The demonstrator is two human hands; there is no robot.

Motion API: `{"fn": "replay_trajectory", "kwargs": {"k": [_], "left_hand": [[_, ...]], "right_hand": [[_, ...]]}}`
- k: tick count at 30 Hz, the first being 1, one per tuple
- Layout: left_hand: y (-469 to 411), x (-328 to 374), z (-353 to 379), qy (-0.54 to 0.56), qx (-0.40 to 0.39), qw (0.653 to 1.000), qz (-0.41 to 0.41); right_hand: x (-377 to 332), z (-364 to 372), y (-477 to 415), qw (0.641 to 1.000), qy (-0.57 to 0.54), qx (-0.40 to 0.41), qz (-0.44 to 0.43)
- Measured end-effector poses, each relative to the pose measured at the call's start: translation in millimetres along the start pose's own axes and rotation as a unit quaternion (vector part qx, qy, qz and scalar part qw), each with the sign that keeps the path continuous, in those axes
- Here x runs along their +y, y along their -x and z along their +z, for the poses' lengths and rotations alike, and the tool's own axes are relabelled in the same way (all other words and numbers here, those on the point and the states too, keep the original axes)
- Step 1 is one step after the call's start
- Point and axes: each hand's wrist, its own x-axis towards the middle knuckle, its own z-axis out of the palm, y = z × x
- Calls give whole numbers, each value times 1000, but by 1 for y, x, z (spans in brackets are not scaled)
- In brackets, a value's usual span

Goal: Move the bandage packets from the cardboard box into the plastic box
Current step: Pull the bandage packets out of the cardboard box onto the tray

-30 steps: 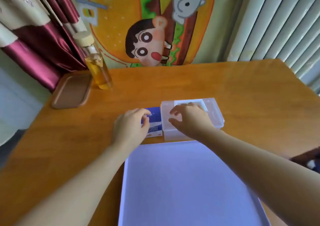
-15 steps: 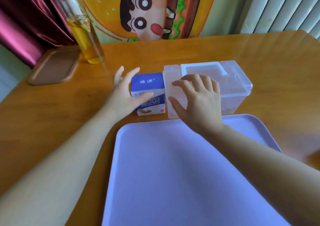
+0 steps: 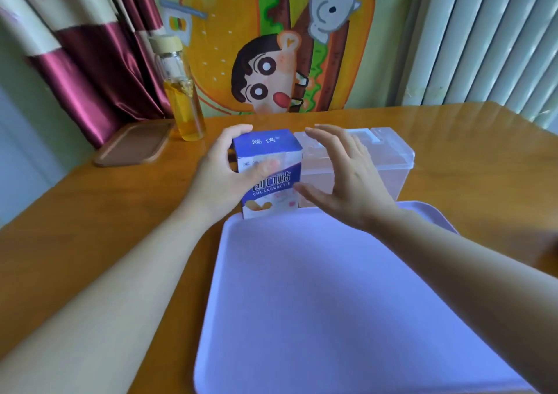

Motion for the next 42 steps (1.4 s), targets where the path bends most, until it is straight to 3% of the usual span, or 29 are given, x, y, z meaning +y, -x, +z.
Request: {"fn": "replay_trajectory", "kwargs": {"k": [5,10,19,24,29,42], "left_hand": [[55,9,13,71,-58,995,-49],[82,7,33,83,-86,983,-137],[91,28,52,45,-113,961,-248],[88,28,57,65,-107,964,-233],[87,34,64,106,-80,963,-236],[86,33,73,113,-67,969,-207]], "right_hand": [[-34,-22,38,994,-9,-26,-105],[-42,-38,67,992,-62,-79,-71],[-47,-60,72,994,8,-85,-67],[-54,-68,55,984,109,-135,-48],[-56,-70,46,974,135,-183,-7],[-60,-62,50,954,228,-195,-1]]}}
